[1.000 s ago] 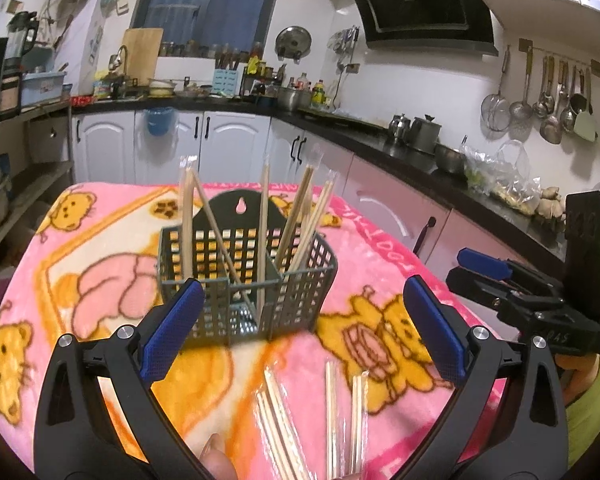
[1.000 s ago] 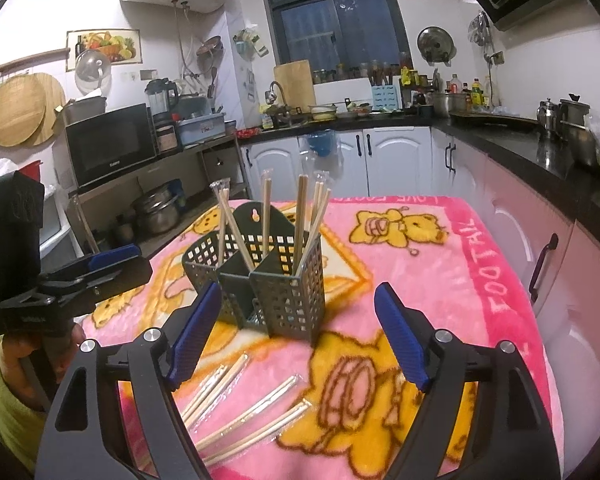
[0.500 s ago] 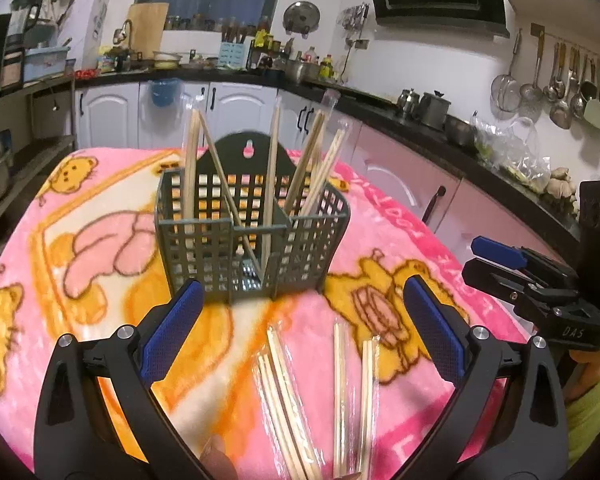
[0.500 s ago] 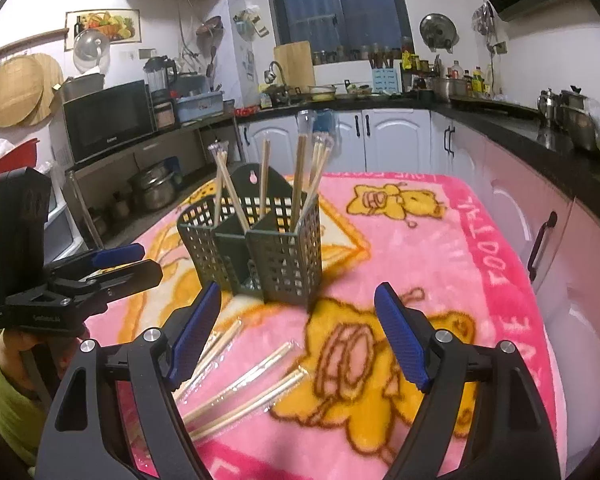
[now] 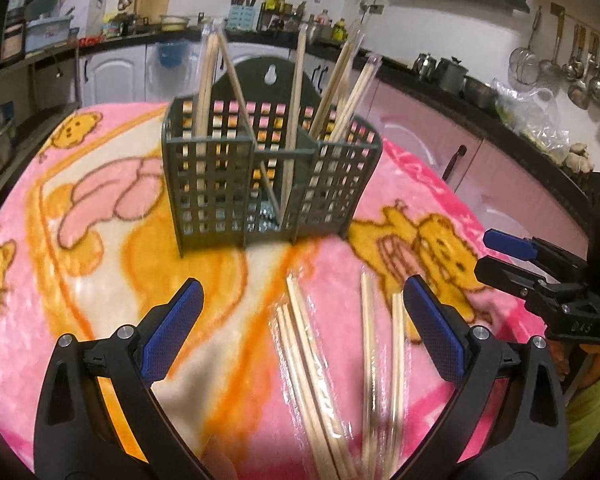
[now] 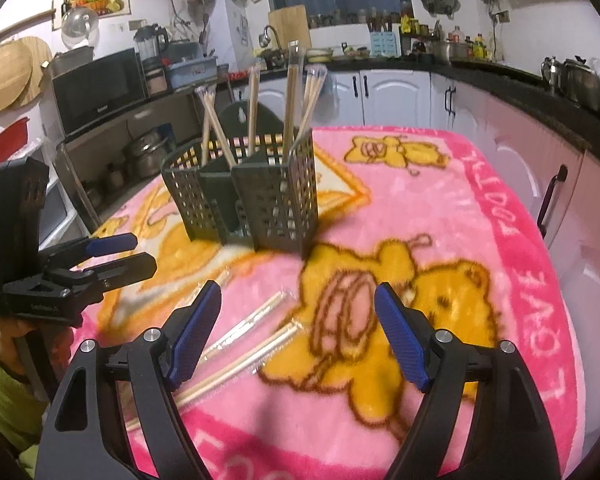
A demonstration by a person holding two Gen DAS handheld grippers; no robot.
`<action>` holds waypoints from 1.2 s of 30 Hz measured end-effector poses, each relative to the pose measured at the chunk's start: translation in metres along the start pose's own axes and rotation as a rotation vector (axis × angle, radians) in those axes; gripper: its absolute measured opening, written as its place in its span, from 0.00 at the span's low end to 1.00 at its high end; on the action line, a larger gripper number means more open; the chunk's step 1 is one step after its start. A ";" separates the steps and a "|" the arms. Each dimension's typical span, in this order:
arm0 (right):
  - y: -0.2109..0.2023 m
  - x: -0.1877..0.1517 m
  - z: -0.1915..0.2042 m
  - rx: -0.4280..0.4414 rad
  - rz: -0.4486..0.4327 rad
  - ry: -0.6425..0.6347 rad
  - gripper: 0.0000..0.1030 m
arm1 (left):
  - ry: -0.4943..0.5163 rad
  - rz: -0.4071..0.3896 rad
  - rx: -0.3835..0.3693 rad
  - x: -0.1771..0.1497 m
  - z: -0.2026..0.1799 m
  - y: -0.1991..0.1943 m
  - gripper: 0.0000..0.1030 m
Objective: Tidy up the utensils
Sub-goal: 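Lower the left tool onto a wrapped chopstick while the right tool grasps another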
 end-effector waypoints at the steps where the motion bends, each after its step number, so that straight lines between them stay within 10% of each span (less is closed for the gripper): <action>1: 0.002 -0.002 0.000 0.005 0.007 0.005 0.74 | -0.005 0.009 -0.005 -0.001 0.000 0.002 0.90; 15: 0.030 -0.010 0.010 0.061 0.090 0.009 0.56 | -0.062 0.168 -0.020 -0.022 0.022 0.033 0.33; 36: 0.099 0.000 0.003 0.101 0.288 0.030 0.51 | -0.014 0.259 0.039 -0.018 0.026 0.060 0.25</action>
Point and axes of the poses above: each gripper's, at about its wrist camera, not at the fingertips, and y roughly the way its jaws point, z to its left, x to its top, the point moved 2 cm from there along y, roughly the way its jaws point, and after that the axes turned 3 degrees about -y, right-handed, at the moved point
